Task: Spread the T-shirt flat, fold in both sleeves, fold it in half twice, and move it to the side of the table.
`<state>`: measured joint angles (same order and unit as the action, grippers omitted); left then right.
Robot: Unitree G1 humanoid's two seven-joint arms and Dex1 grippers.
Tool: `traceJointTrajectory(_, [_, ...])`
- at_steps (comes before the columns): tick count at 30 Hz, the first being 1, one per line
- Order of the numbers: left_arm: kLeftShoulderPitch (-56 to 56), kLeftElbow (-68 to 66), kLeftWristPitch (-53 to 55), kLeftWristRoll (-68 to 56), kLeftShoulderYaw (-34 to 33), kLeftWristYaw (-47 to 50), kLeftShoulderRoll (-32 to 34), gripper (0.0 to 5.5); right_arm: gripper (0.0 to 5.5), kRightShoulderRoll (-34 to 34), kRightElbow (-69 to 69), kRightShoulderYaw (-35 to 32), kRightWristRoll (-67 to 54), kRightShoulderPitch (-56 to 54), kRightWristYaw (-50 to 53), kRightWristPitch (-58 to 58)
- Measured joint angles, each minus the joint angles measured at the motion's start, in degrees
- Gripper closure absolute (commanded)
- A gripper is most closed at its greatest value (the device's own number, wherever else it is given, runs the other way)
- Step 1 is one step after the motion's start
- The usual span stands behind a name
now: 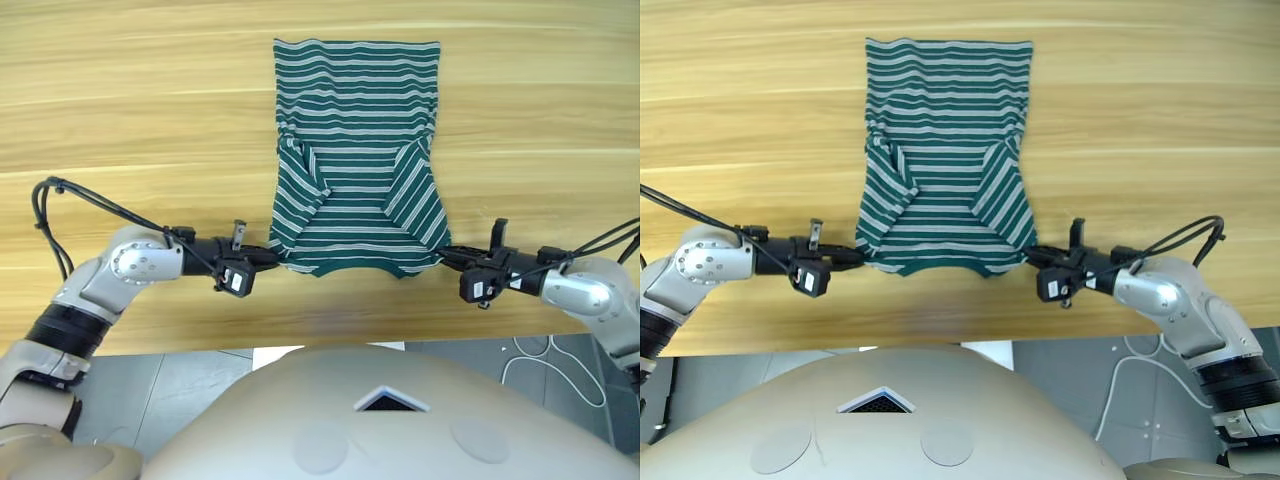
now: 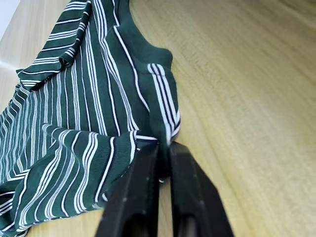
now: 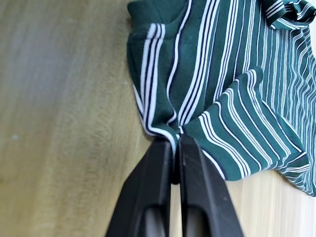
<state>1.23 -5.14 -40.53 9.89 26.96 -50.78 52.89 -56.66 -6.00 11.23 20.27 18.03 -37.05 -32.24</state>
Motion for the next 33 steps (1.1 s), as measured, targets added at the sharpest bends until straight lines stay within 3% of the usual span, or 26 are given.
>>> traceJointTrajectory(13, [2.8, 3.4, -0.3, -6.1, -0.5, -2.5, 0.2, 5.49, 5.47, -0.8, -2.1, -1.7, -2.1, 3.2, 0.1, -1.8])
traceJointTrajectory(21, [12.2, 18.0, -4.4, -23.9, -7.5, -5.2, 8.7, 5.49, 5.47, -3.2, -12.1, -15.4, -10.4, 16.7, -0.1, -8.4])
traceJointTrajectory(26, [19.2, 23.8, -8.2, -33.0, -11.6, -7.8, 13.2, 5.49, 5.47, -3.6, -17.8, -27.6, -17.8, 28.9, -3.8, -16.8])
traceJointTrajectory(33, [22.1, 23.6, -8.9, -41.4, -14.7, -11.5, 13.2, 5.49, 5.47, -3.6, -19.6, -32.0, -25.7, 34.2, -8.0, -22.5])
